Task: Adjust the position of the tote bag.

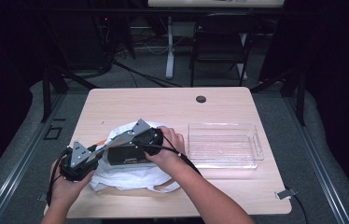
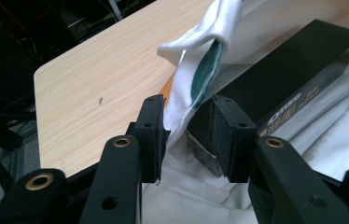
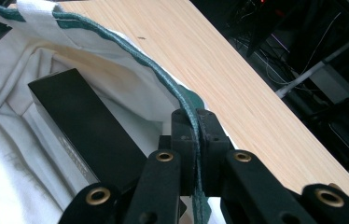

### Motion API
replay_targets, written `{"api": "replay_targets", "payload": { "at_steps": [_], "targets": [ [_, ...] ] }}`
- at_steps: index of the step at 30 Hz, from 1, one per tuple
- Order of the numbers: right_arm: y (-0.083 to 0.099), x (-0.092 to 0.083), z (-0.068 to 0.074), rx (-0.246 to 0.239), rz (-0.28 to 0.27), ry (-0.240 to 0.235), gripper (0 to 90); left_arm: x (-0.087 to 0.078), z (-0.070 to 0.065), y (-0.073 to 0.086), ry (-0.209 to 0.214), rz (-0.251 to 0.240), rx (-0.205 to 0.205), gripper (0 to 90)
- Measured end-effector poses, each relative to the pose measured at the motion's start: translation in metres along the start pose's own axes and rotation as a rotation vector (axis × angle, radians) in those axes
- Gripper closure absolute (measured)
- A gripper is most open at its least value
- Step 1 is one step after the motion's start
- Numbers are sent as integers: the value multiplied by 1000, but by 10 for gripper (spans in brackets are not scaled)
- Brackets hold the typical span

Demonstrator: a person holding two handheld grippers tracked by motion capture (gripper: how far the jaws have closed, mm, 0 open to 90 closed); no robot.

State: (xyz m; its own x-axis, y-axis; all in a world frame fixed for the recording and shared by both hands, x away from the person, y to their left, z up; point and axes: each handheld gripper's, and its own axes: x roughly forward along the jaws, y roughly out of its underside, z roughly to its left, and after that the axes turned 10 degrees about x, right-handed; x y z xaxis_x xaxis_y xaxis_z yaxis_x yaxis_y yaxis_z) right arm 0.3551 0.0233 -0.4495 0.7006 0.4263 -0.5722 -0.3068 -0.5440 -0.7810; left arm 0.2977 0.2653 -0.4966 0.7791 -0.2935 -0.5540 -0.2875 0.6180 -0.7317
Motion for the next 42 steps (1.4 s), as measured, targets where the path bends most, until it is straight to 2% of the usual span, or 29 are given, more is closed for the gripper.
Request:
{"api": "replay_targets", "payload": {
  "at_steps": [6, 13, 18, 23, 25, 27, 32, 35, 39, 42],
  "targets": [
    [0, 0, -1, -1, -1, 1, 872, 2, 0, 2, -2, 15, 9, 733],
    [0, -1, 1, -6, 3, -6, 869, 2, 2, 2, -1, 12, -9, 866],
    [1, -2, 2, 2, -2, -17, 850, 3, 4, 2, 7, 6, -41, 879],
    [5, -3, 4, 6, -14, -31, 816, 3, 6, 1, 12, 5, -50, 880],
    [6, -4, 5, -9, -13, -32, 787, 3, 7, 2, 15, 2, -57, 880],
    [7, -6, 7, -4, -30, -43, 756, 3, 8, 2, 15, -2, -61, 880],
    [7, -18, 13, -46, -49, -64, 709, 3, 8, 2, 16, -1, -61, 881],
    [8, -26, 14, -46, -60, -80, 684, 3, 8, 2, 15, 1, -60, 881],
    [17, -41, 9, -22, -90, -104, 654, 3, 8, 2, 16, -1, -62, 880],
    [22, -48, 5, -13, -93, -100, 648, 3, 8, 2, 15, 0, -62, 880]
  ]
}}
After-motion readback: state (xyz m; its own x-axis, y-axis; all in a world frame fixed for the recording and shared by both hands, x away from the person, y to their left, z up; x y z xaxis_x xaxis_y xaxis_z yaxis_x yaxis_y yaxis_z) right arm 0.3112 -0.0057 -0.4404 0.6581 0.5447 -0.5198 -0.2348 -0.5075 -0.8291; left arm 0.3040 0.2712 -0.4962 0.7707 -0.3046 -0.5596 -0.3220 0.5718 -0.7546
